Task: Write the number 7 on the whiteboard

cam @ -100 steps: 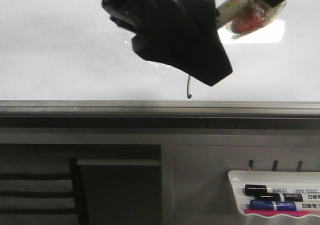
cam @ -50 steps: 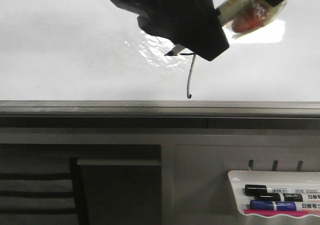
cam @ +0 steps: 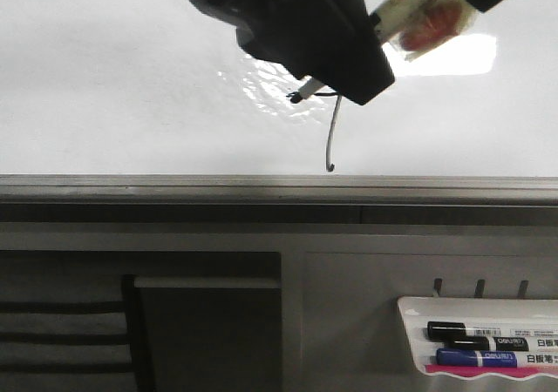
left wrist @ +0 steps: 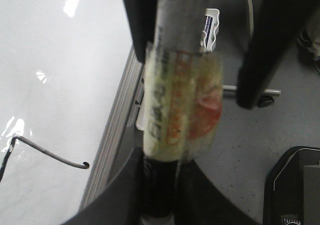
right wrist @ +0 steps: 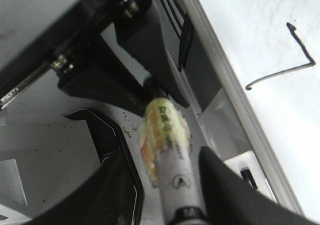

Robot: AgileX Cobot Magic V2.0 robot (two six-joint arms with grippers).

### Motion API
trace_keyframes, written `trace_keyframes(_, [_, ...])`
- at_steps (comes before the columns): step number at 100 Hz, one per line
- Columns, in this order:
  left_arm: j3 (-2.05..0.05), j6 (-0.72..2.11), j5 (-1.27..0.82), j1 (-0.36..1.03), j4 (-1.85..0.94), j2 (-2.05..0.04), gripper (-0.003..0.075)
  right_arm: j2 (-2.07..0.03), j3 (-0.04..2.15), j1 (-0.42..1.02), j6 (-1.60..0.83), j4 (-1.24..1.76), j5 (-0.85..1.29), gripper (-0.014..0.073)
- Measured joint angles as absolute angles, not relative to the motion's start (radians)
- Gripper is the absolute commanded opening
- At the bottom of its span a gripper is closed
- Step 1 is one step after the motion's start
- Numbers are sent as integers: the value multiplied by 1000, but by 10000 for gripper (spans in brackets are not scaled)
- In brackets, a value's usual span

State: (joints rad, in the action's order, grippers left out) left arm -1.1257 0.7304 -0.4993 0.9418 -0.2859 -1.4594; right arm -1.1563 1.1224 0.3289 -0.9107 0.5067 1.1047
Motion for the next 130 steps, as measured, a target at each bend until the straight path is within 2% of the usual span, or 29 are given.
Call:
trace_keyframes(17, [-1127, 695, -518, 920, -288, -1459, -20, -1117, 1172, 329, -828, 448, 1105, 372])
trace_keyframes(31, [-1127, 609, -576, 830, -288, -1450, -20, -1063, 1189, 329, -732, 351, 1094, 372])
trace_keyframes(53, [-1127, 432, -691, 565, -288, -1394, -20, -1029, 1189, 329, -678, 283, 1093, 372])
trace_keyframes(79, [-1069, 377, -748, 275, -284, -1304, -20, -1029, 1189, 329, -662, 279, 1092, 372])
trace_keyframes(99, [-929, 311, -630, 130, -288, -1275, -20, -1029, 1189, 329, -654, 279, 1089, 372])
trace_keyframes(130, [-818, 292, -393, 119, -307, -1304, -20, -1029, 1189, 329, -638, 278, 1088, 372])
